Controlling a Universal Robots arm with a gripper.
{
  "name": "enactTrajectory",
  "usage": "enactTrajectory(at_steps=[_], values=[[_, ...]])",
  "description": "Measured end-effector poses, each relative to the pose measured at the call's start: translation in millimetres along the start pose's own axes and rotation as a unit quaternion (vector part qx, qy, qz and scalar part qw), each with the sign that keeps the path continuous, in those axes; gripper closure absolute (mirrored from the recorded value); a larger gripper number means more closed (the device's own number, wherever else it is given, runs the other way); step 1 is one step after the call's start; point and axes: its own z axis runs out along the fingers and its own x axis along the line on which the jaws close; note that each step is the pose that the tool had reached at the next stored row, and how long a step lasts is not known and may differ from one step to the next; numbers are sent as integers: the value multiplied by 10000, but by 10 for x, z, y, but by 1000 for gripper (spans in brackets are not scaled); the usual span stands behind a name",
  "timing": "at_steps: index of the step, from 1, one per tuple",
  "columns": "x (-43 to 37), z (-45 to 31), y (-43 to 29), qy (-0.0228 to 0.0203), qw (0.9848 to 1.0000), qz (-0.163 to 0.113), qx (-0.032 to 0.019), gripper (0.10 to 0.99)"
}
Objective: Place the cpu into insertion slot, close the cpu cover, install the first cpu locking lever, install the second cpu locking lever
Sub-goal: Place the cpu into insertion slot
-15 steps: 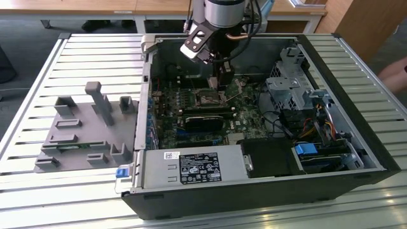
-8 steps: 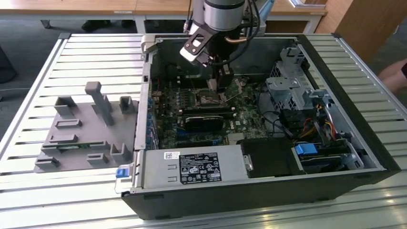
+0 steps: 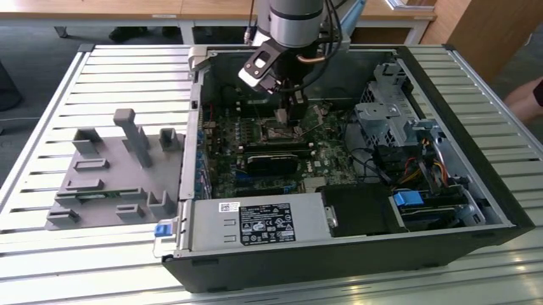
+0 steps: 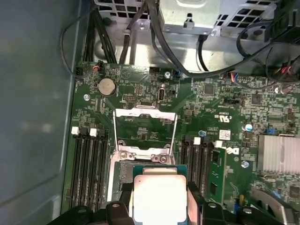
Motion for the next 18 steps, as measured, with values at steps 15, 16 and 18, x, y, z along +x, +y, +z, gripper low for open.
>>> enactTrajectory(at_steps=[15, 16, 18], values=[[65, 202, -49, -10, 9999, 171, -2, 549], [68, 210, -53, -10, 9998, 174, -1, 549], [75, 226, -60, -11, 9998, 181, -2, 549]])
